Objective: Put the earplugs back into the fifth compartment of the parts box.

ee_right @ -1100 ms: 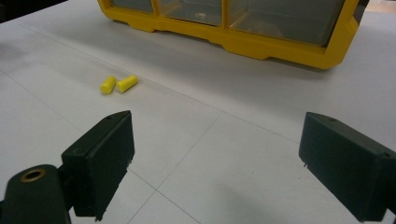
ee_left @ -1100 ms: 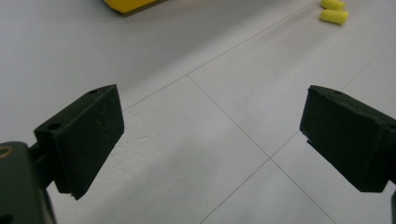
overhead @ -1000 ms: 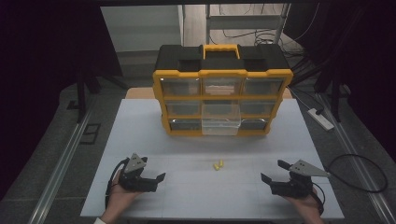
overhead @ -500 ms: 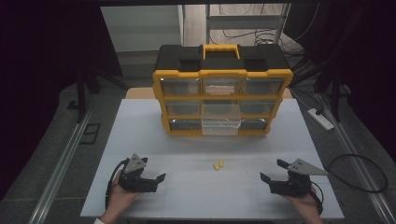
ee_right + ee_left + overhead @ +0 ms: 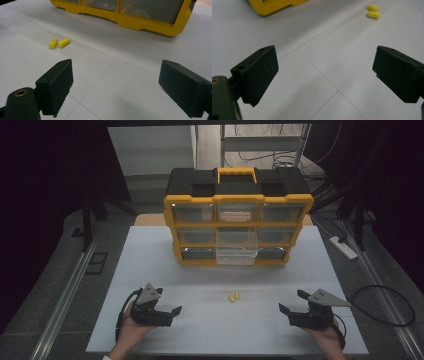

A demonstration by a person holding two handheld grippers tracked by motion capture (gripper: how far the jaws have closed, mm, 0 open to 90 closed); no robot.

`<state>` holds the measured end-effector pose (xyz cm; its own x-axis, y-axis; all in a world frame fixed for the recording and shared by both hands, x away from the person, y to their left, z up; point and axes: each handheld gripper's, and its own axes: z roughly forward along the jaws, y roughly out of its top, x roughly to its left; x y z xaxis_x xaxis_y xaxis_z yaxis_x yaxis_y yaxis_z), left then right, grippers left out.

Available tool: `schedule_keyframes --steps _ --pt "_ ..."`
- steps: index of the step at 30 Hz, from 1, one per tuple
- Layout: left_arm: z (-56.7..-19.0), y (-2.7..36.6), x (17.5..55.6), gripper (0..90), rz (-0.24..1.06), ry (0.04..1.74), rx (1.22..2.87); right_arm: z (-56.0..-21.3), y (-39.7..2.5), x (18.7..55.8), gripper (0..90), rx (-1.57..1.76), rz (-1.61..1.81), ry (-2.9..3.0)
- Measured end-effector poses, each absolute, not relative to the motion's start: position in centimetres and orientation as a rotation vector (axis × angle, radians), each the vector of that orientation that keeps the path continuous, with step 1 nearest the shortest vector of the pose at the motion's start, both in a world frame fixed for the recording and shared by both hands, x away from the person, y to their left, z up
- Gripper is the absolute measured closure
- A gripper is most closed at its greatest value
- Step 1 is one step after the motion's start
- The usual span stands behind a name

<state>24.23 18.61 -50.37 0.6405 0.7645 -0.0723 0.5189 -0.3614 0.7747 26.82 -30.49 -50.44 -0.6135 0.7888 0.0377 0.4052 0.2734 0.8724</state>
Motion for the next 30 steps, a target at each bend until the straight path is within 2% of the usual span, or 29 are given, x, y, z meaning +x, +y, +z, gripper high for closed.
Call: schedule_keyframes --steps 30 --pt "-47.1 12.2 27.5 7.1 0.273 0.84 2.099 -50.7 -30.3 26.9 13.2 1.072 1.263 2.164"
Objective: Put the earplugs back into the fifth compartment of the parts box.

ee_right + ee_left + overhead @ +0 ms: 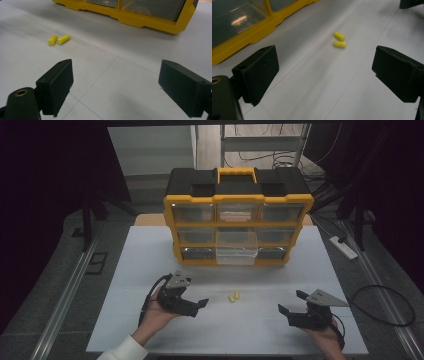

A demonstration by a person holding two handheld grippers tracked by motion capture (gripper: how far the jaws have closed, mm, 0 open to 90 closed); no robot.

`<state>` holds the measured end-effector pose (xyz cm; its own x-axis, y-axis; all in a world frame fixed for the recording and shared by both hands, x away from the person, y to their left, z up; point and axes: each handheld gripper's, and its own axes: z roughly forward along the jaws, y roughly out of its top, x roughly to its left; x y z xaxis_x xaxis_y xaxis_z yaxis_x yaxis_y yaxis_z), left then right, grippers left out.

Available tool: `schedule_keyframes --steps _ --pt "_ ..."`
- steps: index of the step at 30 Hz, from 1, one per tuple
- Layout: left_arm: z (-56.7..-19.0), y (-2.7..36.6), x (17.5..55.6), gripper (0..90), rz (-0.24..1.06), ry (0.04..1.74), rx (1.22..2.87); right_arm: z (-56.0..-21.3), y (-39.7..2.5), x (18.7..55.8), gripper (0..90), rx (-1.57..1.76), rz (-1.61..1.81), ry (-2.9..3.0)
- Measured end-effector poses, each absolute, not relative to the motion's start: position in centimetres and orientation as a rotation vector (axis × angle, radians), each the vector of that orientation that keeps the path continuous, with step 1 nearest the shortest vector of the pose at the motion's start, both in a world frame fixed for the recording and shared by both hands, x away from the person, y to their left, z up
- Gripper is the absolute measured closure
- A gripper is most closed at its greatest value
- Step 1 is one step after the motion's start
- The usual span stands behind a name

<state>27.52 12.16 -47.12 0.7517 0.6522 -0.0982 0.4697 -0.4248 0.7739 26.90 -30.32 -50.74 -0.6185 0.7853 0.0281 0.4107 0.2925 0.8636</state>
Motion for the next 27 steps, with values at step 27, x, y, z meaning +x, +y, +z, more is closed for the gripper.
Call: schedule_keyframes --steps 27 --pt "-48.5 5.0 31.0 8.6 0.171 0.732 2.224 -50.9 -30.2 27.0 13.4 1.066 1.26 2.18"
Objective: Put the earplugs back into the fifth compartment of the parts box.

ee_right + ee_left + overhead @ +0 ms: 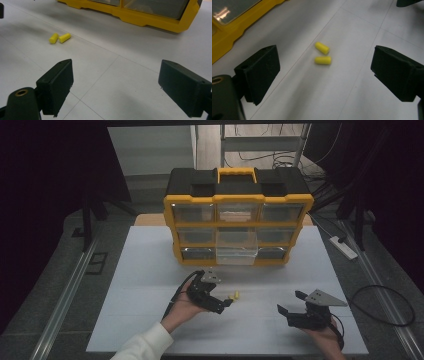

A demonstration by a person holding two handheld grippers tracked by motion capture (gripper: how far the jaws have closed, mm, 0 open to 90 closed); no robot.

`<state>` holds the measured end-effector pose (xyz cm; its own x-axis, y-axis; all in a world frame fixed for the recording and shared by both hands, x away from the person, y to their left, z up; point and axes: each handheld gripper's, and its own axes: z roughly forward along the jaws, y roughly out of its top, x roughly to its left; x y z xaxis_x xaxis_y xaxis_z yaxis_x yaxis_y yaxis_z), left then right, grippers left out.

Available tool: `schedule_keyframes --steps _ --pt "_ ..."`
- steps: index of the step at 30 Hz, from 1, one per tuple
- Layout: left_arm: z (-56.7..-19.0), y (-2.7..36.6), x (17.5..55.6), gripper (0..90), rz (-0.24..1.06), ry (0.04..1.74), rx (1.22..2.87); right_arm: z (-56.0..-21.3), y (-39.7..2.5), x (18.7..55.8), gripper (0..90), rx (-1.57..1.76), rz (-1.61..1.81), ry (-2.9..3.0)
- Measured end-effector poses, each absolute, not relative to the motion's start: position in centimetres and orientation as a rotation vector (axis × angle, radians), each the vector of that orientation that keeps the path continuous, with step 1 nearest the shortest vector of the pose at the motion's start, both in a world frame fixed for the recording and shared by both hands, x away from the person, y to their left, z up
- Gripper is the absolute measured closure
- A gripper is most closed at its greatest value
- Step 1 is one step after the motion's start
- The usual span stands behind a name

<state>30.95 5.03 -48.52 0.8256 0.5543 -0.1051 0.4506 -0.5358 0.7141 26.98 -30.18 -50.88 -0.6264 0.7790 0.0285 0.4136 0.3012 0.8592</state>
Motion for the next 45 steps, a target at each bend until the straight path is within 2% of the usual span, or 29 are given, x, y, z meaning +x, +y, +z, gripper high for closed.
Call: schedule_keyframes --steps 22,31,39,45 --pt "-51.4 1.6 33.2 9.5 0.146 0.713 2.378 -50.9 -30.1 27.0 13.4 1.063 1.247 2.186" --pt "-52.4 1.0 33.4 17.8 0.121 0.674 2.421 -50.9 -30.2 27.0 13.3 1.07 1.248 2.183" --pt "-52.4 1.0 33.3 34.7 0.14 0.652 2.431 -50.8 -30.3 27.0 13.3 1.068 1.25 2.183" --pt "-52.2 1.1 33.2 50.8 0.159 0.615 2.448 -50.8 -30.3 27.0 13.3 1.067 1.25 2.183"
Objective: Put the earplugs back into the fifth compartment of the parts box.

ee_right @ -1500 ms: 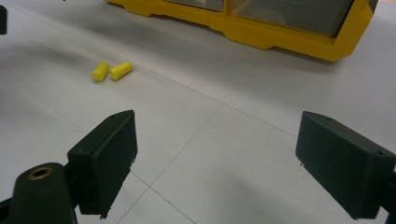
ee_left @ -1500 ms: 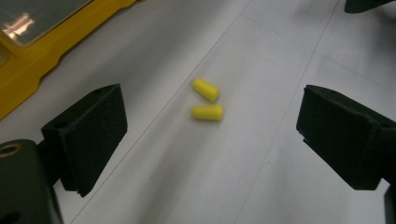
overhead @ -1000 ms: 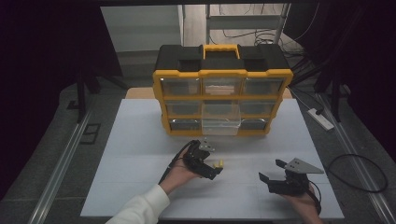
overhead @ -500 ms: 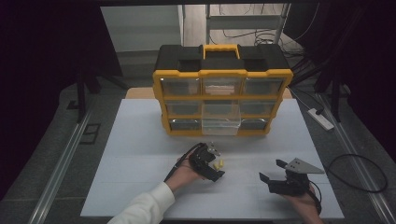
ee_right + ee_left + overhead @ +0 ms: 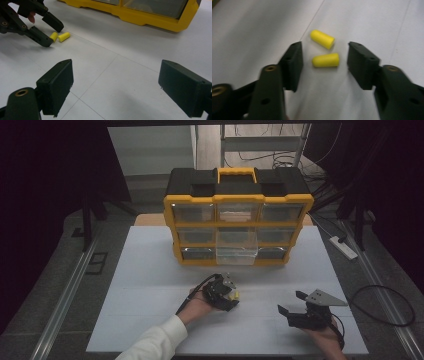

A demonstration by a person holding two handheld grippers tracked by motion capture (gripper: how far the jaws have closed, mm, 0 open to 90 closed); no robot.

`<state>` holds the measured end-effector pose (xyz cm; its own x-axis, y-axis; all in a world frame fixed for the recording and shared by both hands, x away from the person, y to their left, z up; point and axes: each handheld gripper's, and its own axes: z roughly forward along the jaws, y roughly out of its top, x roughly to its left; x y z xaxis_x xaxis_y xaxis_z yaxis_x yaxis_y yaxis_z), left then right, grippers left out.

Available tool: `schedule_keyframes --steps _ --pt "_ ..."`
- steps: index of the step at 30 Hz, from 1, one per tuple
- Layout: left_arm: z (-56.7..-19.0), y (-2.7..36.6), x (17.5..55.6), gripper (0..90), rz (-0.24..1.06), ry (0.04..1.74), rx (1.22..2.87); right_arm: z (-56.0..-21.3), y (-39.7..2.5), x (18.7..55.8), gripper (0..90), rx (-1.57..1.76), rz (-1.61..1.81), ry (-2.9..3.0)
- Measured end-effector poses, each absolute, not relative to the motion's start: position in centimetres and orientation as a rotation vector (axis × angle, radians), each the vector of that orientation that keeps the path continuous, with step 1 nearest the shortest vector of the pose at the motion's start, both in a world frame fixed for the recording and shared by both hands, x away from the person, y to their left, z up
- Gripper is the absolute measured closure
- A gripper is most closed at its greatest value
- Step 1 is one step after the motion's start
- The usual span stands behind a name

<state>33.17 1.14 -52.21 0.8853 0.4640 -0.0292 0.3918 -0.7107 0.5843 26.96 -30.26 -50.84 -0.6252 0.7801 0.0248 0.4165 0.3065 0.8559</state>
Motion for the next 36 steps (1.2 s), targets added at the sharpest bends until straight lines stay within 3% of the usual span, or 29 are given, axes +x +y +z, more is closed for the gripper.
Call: schedule_keyframes --steps 3,7,36 --pt "-52.1 1.2 33.1 62.4 0.149 0.594 2.452 -50.8 -30.3 27.0 13.3 1.067 1.248 2.185" --pt "-52.1 1.3 33.0 67.6 0.169 0.584 2.458 -50.8 -30.3 27.0 13.3 1.067 1.249 2.185" --pt "-47.1 6.5 29.3 68.2 0.216 0.625 2.128 -50.9 -30.2 27.0 13.2 1.063 1.241 2.189"
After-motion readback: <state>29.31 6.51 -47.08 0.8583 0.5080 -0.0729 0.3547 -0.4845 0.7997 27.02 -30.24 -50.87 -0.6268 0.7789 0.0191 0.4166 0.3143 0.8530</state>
